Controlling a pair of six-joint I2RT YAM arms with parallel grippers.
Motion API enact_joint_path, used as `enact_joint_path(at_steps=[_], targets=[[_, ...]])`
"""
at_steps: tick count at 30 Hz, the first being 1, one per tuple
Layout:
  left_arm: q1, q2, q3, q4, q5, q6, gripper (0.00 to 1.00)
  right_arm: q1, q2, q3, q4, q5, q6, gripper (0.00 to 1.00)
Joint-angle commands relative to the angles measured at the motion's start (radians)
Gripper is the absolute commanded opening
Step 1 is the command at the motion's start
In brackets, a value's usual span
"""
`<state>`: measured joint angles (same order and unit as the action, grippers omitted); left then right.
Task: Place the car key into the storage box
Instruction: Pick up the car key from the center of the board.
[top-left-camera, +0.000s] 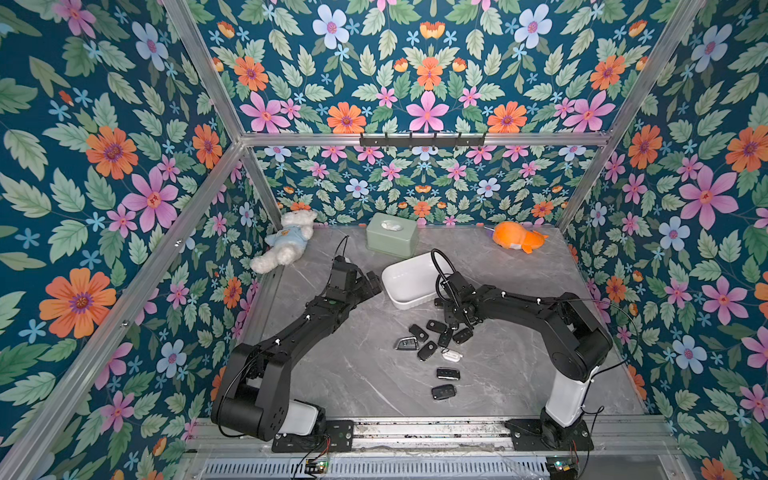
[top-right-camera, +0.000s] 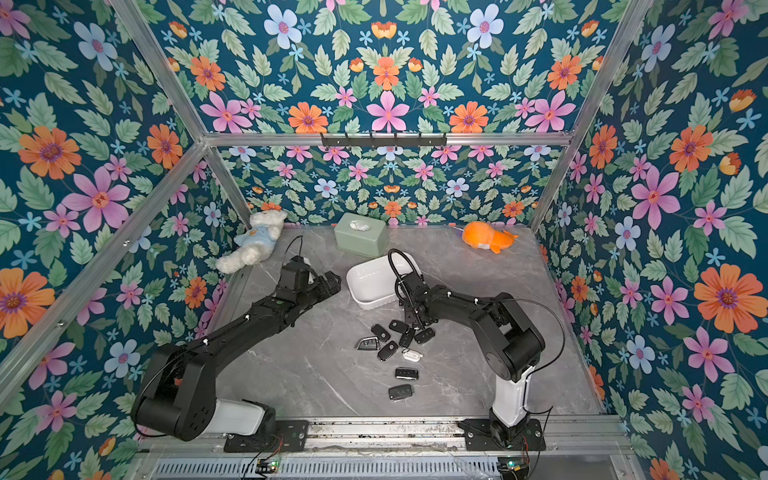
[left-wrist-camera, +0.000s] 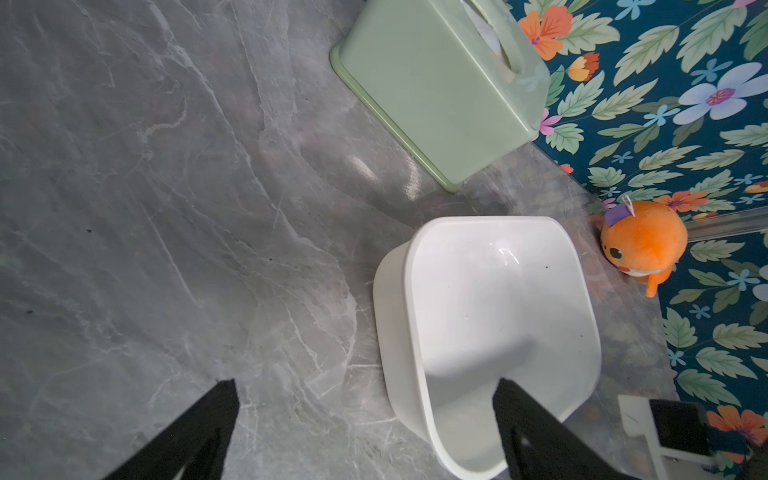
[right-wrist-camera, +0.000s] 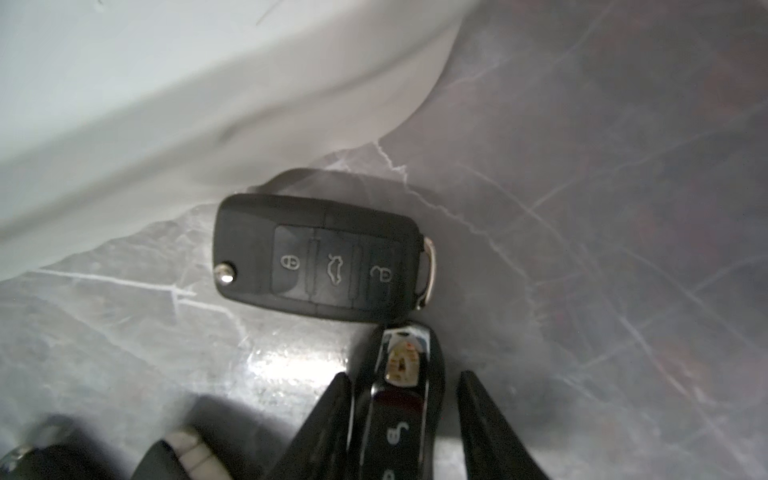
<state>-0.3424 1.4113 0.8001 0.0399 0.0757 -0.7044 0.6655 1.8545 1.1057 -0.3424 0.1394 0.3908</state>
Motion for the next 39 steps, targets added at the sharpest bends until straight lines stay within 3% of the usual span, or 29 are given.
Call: enact_joint_path(at_steps=[1, 13, 24, 39], targets=[[0.000, -0.004, 0.002, -0.005, -0.005, 0.000, 0.99, 0.003, 0.017, -0.003, -0.038, -0.006, -0.003, 0.45], [0.000, -0.013, 0.005, -0.016, -0.016, -0.002, 0.99, 0.017, 0.032, -0.007, -0.046, -0.017, 0.044, 0.44], [0.005, -0.023, 0.007, -0.028, -0.025, 0.007, 0.99, 0.019, 0.009, -0.009, -0.064, 0.009, 0.075, 0.31], [0.026, 0.013, 0.037, 0.002, 0.003, 0.002, 0.99, -0.008, -0.067, 0.069, -0.127, 0.070, 0.047, 0.29]])
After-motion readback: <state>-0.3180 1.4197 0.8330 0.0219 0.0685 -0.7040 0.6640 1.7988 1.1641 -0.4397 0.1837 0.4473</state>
